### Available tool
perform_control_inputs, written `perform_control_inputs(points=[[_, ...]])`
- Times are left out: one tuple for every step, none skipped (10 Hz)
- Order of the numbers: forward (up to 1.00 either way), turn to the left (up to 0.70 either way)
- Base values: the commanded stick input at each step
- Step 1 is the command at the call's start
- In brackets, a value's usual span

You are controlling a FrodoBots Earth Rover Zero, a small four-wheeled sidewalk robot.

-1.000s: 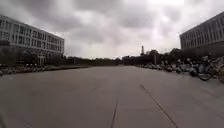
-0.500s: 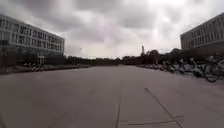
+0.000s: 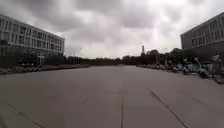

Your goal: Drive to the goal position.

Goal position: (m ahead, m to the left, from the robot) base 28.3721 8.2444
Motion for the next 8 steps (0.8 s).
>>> perform_control_inputs(points=[[0.7,0.0],[0.7,0.0],[0.7,0.0],[0.7,0.0],[0.7,0.0],[0.7,0.0],[0.7,0.0],[0.7,0.0]])
